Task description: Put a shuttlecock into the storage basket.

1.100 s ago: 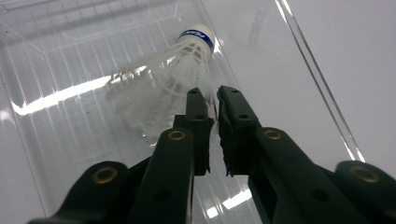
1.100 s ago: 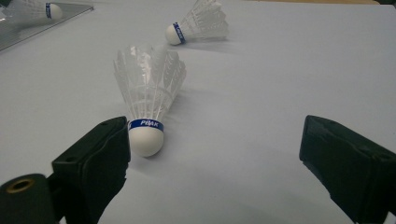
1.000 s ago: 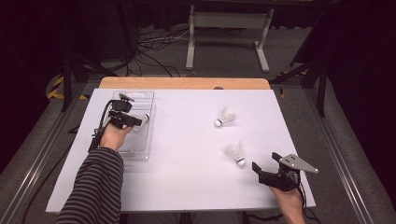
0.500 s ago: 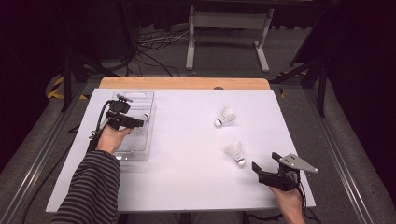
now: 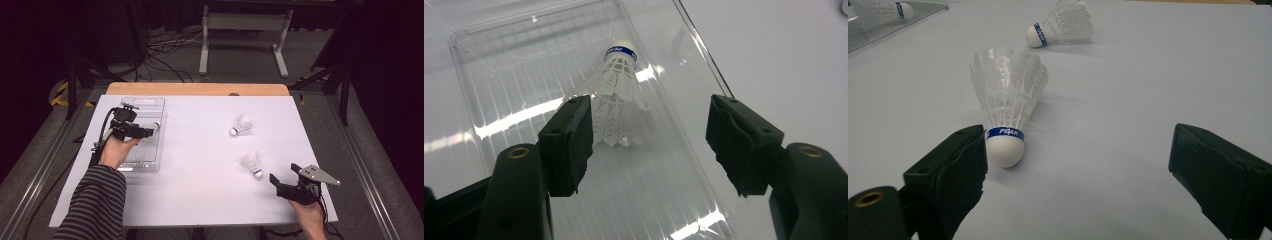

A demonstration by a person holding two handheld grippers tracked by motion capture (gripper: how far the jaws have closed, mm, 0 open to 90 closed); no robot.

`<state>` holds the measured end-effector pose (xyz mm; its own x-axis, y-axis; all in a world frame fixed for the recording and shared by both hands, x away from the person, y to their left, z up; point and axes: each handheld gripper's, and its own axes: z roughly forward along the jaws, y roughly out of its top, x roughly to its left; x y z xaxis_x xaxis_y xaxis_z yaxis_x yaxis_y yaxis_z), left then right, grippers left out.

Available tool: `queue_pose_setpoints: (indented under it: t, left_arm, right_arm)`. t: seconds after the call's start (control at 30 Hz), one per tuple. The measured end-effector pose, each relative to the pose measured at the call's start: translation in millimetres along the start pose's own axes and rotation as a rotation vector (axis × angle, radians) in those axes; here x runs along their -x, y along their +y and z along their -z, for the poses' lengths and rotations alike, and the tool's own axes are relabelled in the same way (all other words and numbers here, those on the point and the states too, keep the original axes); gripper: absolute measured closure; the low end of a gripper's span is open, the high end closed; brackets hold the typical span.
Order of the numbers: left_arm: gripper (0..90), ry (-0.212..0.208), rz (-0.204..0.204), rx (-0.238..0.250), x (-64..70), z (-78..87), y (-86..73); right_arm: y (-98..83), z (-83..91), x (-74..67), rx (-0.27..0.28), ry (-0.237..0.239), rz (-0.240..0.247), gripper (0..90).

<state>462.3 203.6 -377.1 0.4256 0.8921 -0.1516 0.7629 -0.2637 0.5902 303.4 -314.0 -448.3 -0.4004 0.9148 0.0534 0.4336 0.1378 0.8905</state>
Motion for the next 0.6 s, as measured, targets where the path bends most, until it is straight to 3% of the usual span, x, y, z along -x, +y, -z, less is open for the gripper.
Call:
queue_pose_setpoints:
  t: [0.6]
  left_arm:
    - [31.4, 0.013, -0.031, 0.064, 1.8, 15.1, -14.0]
  right_arm:
    - [0.0, 0.6, 1.5, 0.004, -0.005, -0.005, 9.5]
